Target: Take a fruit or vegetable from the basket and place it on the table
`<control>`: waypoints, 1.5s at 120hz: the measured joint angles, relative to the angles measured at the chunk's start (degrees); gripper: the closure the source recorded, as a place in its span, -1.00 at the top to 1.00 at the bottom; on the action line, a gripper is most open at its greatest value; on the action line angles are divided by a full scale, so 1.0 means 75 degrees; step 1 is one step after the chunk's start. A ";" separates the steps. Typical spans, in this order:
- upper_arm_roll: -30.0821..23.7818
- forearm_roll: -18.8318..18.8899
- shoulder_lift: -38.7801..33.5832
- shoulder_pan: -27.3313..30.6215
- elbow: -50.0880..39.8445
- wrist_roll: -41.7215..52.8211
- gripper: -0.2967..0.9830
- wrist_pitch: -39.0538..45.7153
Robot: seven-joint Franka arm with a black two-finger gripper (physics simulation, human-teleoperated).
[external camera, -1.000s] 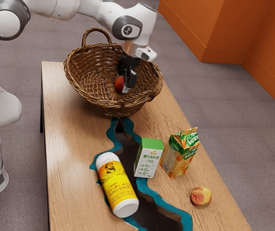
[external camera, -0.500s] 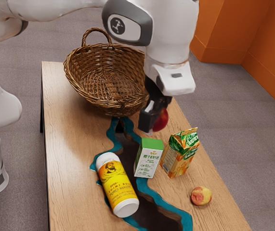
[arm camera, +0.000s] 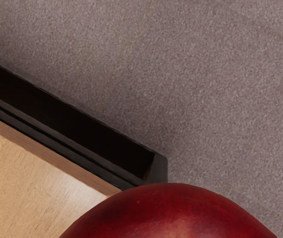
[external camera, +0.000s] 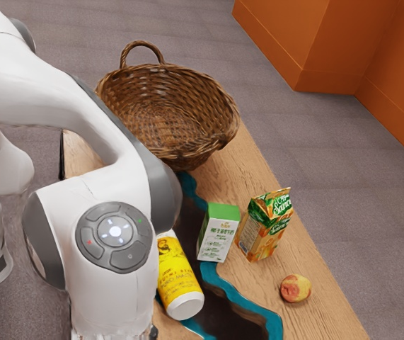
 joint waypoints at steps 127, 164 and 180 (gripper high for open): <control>0.0038 0.0313 0.0371 0.1987 -0.1001 -0.0913 -0.22 0.2003; -0.0004 0.0146 0.0569 0.1995 -0.1554 -0.1076 -0.23 0.2996; -0.0017 0.0131 0.0663 0.2012 -0.1716 -0.1169 -0.14 0.3371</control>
